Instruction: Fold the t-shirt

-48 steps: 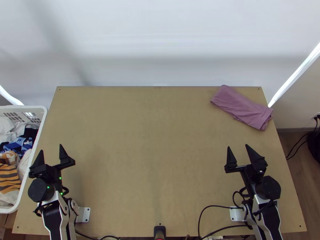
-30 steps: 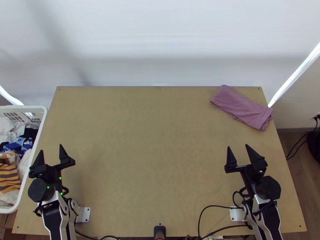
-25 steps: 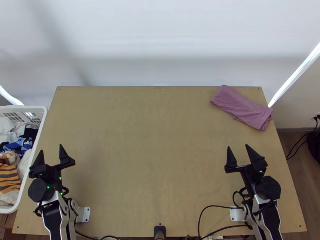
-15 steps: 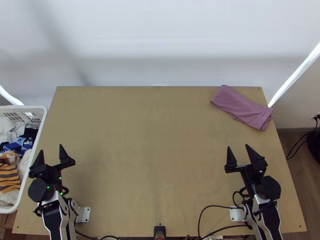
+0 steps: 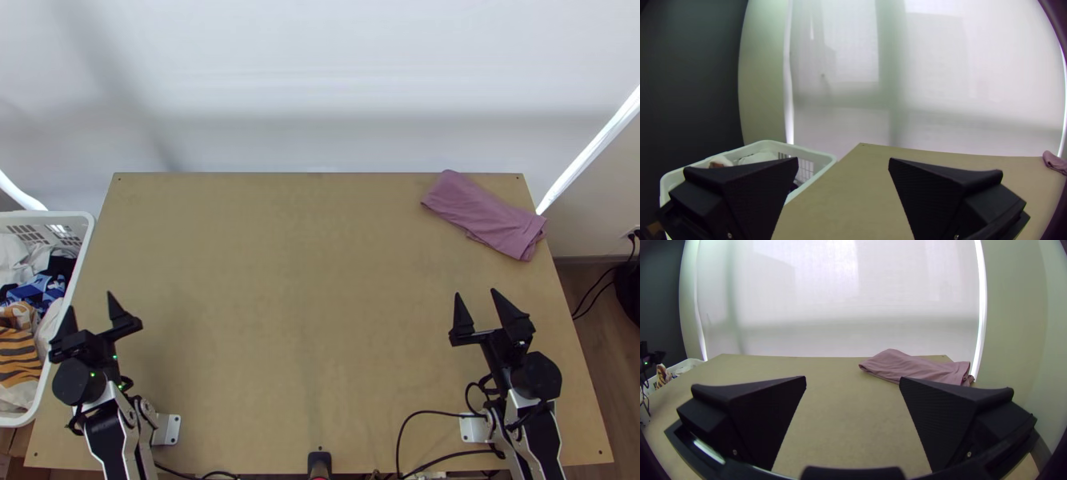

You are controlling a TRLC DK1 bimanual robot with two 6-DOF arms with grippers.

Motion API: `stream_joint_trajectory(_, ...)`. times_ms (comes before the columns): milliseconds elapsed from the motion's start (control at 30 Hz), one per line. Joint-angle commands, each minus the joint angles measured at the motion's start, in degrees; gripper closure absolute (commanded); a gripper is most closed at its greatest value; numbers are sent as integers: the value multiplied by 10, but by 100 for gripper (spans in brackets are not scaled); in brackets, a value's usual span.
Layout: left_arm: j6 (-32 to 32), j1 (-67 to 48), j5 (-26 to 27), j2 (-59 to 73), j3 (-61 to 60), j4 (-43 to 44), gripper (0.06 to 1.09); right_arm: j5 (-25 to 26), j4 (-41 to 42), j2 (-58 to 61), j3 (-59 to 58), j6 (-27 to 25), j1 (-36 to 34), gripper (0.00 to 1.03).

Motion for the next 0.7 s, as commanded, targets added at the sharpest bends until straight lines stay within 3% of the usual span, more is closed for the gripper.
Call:
stream_joint_trajectory(0,16,51,0,-3,31,-15,10,4,5,-2,-8,9,-4,4)
stream_joint_trajectory(267,-26,83,0,94,243,-195,10,4,5,-2,-8,9,-4,4)
stream_joint_trajectory(500,-39,156,3,281,378,-261,10,4,5,-2,-8,9,-4,4)
stream_joint_trajectory(667,-10,240,75,445,444,-294,10,4,5,-2,-7,9,-4,4)
